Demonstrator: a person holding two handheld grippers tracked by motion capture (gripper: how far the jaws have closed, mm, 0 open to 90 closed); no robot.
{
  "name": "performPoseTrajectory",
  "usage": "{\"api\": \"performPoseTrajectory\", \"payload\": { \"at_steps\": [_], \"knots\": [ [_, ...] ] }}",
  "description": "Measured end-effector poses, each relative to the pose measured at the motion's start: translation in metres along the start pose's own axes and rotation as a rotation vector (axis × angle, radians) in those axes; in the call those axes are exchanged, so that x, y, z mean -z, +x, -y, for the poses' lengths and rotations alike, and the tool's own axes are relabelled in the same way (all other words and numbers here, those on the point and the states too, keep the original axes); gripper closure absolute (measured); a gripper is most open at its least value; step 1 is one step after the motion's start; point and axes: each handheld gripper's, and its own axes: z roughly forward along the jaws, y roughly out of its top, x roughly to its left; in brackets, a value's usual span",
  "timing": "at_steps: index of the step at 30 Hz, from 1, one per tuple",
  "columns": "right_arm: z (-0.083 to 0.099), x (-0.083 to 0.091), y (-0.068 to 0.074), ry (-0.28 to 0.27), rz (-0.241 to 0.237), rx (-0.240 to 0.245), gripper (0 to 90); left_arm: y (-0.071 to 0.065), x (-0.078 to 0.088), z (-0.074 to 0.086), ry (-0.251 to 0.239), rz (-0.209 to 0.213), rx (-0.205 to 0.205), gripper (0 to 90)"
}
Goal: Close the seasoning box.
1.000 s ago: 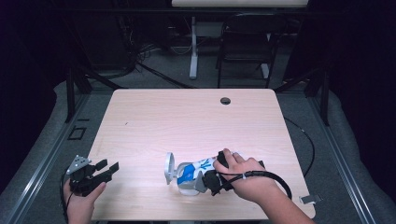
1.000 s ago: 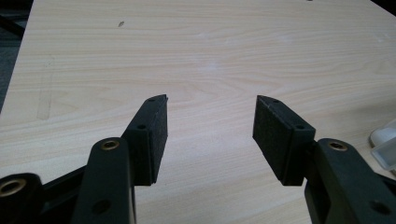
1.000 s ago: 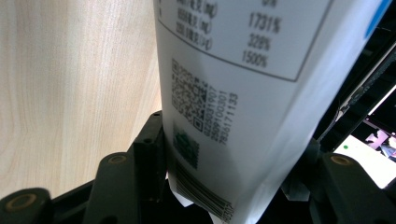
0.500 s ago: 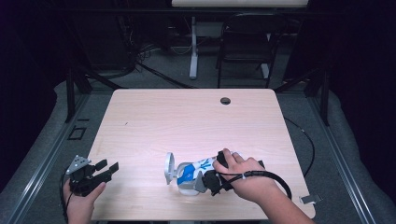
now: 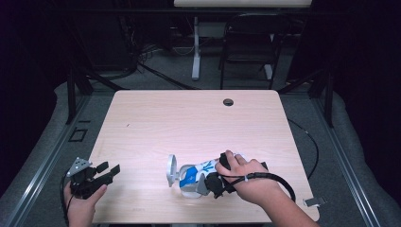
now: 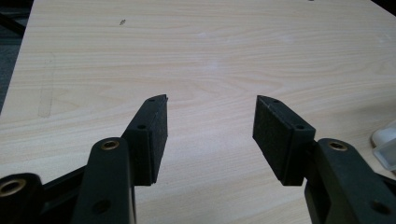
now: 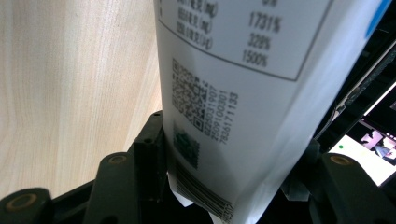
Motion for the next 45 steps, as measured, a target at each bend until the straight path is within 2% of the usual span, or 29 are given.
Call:
{"api": "performPoseTrajectory", "payload": {
  "at_steps": [45],
  "knots": [
    [0.0003, 0.0013, -0.0013, 0.014, 0.007, 0.018, 46.0, -0.0002, -0.0010, 0.0004, -0.002, -0.001, -0.001, 45.7]
  ]
}}
